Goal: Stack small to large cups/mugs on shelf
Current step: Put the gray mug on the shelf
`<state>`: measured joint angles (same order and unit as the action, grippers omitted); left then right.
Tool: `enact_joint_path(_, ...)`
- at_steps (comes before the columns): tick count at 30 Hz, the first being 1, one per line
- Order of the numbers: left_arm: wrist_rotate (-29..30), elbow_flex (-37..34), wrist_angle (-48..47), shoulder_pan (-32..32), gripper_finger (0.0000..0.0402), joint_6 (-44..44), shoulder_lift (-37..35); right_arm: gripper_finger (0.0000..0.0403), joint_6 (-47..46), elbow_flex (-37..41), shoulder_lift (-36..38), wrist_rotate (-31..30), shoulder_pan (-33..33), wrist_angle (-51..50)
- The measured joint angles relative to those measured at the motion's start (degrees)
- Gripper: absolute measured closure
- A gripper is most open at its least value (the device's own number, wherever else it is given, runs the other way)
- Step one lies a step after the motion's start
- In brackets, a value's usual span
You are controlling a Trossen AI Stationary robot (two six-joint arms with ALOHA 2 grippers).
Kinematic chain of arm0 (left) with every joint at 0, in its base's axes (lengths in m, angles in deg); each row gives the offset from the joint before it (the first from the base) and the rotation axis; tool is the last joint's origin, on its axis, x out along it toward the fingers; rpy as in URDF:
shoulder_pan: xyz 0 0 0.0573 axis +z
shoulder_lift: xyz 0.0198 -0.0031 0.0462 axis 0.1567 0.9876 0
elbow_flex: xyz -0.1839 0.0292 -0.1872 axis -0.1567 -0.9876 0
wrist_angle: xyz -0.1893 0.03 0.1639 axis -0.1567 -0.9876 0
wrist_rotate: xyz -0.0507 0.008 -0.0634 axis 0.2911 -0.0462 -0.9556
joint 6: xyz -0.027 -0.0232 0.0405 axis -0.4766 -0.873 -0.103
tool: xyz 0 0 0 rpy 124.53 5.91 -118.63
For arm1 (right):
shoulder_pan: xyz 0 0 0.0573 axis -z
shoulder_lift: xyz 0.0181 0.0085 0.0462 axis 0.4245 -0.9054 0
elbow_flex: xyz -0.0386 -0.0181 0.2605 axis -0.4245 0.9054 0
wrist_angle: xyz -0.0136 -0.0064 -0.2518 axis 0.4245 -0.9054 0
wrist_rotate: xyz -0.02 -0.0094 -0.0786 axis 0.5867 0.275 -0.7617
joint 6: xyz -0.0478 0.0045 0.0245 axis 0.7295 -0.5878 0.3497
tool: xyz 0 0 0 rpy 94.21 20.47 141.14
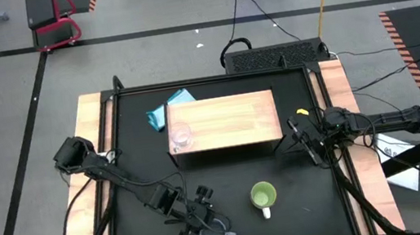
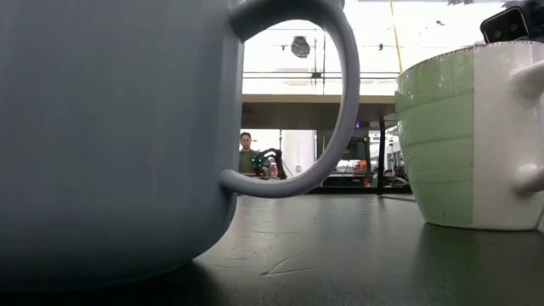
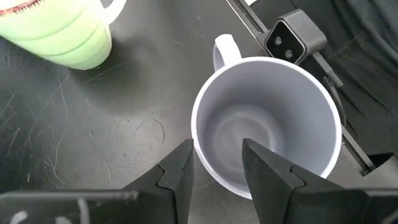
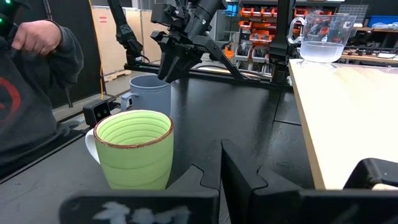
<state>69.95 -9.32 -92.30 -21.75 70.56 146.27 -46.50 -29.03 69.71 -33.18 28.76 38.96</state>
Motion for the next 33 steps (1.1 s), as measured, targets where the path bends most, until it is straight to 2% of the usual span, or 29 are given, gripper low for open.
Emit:
enact_joint_path(20,-0.26,0.0,-0.45,-0.48,0.0263,-0.36,0.0,0.0403,0.0,0.12,0.0,0.0,0.0,-0.47)
enact_joint_path(33,-0.33,0.0,-0.3,0.04,0.0263,0.2,3.93,0.0403,-0.02,1.77,-0.37,0.02,0.02,2.59)
